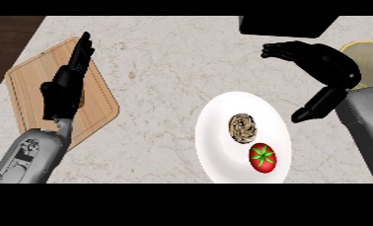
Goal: Pick the cupcake from the plate and place it in the bowl
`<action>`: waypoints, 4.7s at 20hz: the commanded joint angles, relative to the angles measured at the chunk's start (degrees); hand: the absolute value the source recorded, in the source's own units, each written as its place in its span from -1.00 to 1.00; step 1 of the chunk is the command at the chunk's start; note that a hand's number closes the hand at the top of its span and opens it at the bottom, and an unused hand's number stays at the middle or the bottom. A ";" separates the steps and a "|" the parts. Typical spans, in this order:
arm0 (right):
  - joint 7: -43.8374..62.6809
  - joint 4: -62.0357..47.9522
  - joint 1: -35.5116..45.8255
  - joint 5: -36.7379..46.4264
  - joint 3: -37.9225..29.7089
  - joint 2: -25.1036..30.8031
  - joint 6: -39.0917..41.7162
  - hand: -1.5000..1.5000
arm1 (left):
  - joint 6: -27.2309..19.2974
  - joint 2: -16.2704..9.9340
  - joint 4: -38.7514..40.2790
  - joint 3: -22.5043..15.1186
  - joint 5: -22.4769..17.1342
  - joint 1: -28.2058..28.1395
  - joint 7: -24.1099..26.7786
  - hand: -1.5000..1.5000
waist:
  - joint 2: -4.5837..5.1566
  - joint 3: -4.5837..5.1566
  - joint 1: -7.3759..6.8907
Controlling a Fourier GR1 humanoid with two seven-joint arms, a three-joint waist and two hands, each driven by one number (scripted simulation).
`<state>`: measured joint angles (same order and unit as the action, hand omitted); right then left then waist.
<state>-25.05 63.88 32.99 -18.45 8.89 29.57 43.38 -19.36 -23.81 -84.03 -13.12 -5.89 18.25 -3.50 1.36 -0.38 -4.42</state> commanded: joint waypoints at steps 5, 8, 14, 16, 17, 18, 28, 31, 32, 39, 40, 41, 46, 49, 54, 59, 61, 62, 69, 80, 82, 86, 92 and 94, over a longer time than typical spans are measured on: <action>-10.15 1.62 9.35 15.46 7.29 7.21 6.65 -1.00 | -0.21 -0.68 -1.20 0.92 0.26 -1.00 -1.42 0.00 | -0.38 0.19 0.36; -11.27 4.97 10.10 21.68 13.19 7.21 4.09 -1.00 | -0.96 -0.53 -1.91 0.35 1.55 0.58 -3.95 0.00 | -0.70 0.23 1.70; -15.91 1.98 14.03 28.91 21.89 4.29 0.11 -1.00 | 0.32 -1.16 -2.34 1.74 0.81 -0.62 -3.72 0.00 | -0.56 0.30 1.59; -17.05 1.33 15.02 30.51 24.36 4.51 -0.05 -1.00 | 0.46 -1.14 -2.44 1.68 1.06 -1.21 -4.26 0.00 | -0.70 0.32 1.91; -17.23 1.54 15.46 30.46 25.64 5.72 1.55 -1.00 | -1.21 0.06 -2.72 0.56 2.57 -3.18 -2.76 0.00 | -0.77 0.34 1.89; -16.96 2.06 15.27 31.68 27.66 3.75 -0.38 -1.00 | -1.27 0.15 -3.38 0.45 2.75 -1.27 -4.79 0.00 | -0.83 0.32 2.17; -16.87 -1.48 16.05 44.41 38.48 2.41 -9.06 -1.00 | -0.66 1.06 -1.35 2.20 4.48 -3.77 -1.64 0.00 | -1.02 0.38 3.44; -15.15 -1.44 14.76 46.19 39.27 1.50 -9.48 -1.00 | 0.60 1.19 0.52 4.17 4.05 -2.48 -0.46 0.00 | -1.14 0.40 4.02; -17.40 -4.40 13.90 47.36 38.75 1.04 -11.81 -1.00 | 1.20 -0.47 -6.84 3.85 3.59 -4.78 -6.38 0.00 | -1.26 0.35 3.44; -16.54 -9.63 15.45 50.29 37.71 -5.80 -12.01 -1.00 | 2.83 0.03 -7.83 5.91 4.48 -5.07 -6.51 0.00 | -1.26 0.37 3.58; -18.21 -10.51 13.56 51.24 38.21 -5.94 -14.44 -1.00 | 1.40 1.84 -5.02 5.25 6.12 -4.52 -4.84 0.00 | -1.19 0.37 3.81; -16.48 -10.68 14.36 51.06 38.30 -7.19 -12.44 -1.00 | 2.66 0.73 -8.64 5.81 4.71 -4.37 -8.91 0.00 | -1.28 0.36 3.66; -16.81 -11.85 14.18 53.40 38.47 -9.94 -12.78 -1.00 | 4.42 2.11 -2.56 7.67 5.09 -2.75 -3.78 0.00 | -1.27 0.40 4.25; -23.04 -17.08 14.58 55.59 37.09 -9.55 -16.56 -1.00 | 5.49 1.68 -4.25 8.47 5.42 -5.00 -3.73 0.00 | -1.18 0.37 3.81; -23.74 -15.56 12.17 60.41 38.57 -12.13 -22.88 1.00 | 5.99 1.81 -6.12 9.97 5.53 -2.91 -8.31 0.00 | -1.28 0.37 4.03; -26.51 -19.24 10.24 61.59 37.53 -14.81 -26.32 1.00 | 6.17 3.35 -4.02 9.43 7.42 -3.17 -5.45 0.00 | -1.17 0.37 4.02; -29.37 -19.07 12.38 60.42 35.69 -12.52 -22.71 1.00 | 4.66 4.99 -4.82 8.68 8.69 -4.34 -5.35 0.00 | -1.22 0.37 3.99; -28.05 -17.34 10.48 60.20 35.11 -12.45 -23.20 1.00 | 6.78 2.39 -6.69 11.26 6.90 -5.57 -5.73 0.00 | -1.34 0.38 4.02; -5.95 -6.32 -10.43 59.56 34.09 -7.55 -29.33 1.00 | 3.36 2.60 -6.18 12.54 8.24 -10.40 -6.48 0.00 | -4.18 0.59 13.21; -0.01 28.03 -30.45 46.23 23.21 -0.24 -35.21 1.00 | 3.59 0.68 -8.57 15.25 7.30 -12.52 -7.31 0.00 | -3.91 0.65 14.21; 3.09 34.43 -34.95 43.73 21.17 -0.18 -36.73 1.00 | 3.83 1.75 -8.82 13.73 7.72 -14.12 -6.21 0.00 | -3.74 0.70 14.01; 7.67 46.82 -44.14 39.19 13.93 5.04 -39.26 1.00 | 3.91 1.07 -10.69 14.63 7.30 -13.60 -6.65 0.00 | -3.32 0.64 12.89; 15.37 62.32 -54.62 29.72 -2.26 11.32 -40.23 1.00 | 5.28 1.75 -11.15 12.95 7.31 -9.96 -7.57 0.00 | -2.05 0.46 9.16; 19.92 68.32 -57.33 25.58 -6.12 11.05 -39.71 1.00 | 5.20 1.83 -10.88 12.39 8.34 -9.81 -7.87 0.00 | -1.91 0.46 8.02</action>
<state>-10.34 122.99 -18.30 13.48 10.90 38.82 3.81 -14.95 -21.70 -94.28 -0.21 2.16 6.69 -10.16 -1.06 0.18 5.79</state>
